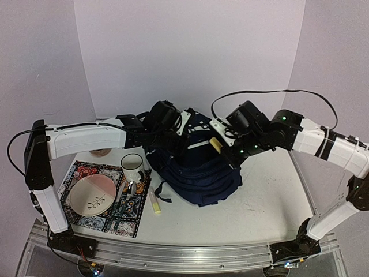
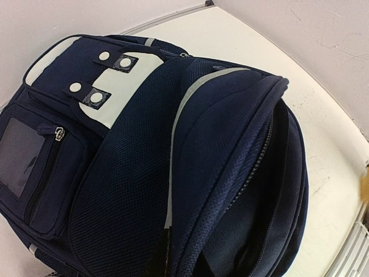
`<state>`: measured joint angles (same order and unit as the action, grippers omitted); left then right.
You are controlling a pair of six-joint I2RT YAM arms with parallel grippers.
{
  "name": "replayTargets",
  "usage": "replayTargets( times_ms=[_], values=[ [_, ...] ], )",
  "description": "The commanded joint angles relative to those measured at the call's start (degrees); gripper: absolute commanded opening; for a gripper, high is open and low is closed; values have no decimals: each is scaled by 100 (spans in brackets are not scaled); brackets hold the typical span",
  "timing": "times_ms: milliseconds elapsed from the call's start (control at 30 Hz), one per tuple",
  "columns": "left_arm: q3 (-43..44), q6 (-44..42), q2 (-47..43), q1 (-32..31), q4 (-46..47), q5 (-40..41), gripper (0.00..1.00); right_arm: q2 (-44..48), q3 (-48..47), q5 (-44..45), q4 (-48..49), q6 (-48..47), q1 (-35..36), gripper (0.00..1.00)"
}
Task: Pack the student bag
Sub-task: Place the pencil case in the second largest pocket of the bag.
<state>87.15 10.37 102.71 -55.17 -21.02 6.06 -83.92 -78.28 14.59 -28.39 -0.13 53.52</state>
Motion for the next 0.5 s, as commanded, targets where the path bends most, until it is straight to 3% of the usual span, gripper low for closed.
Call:
replayTargets(
  times_ms=[0,233,467],
  values=[
    [259,-21,-627,15,365,-91,0,-433,-396,375,-271,-2317,80,3],
    [341,-70,-695,33,335,-305,0,-670,-266,883,539,-4658,95,0],
    [438,-98,-712,33,309,-509,0,-841,-141,1026,1406,-6117,127,0]
  ],
)
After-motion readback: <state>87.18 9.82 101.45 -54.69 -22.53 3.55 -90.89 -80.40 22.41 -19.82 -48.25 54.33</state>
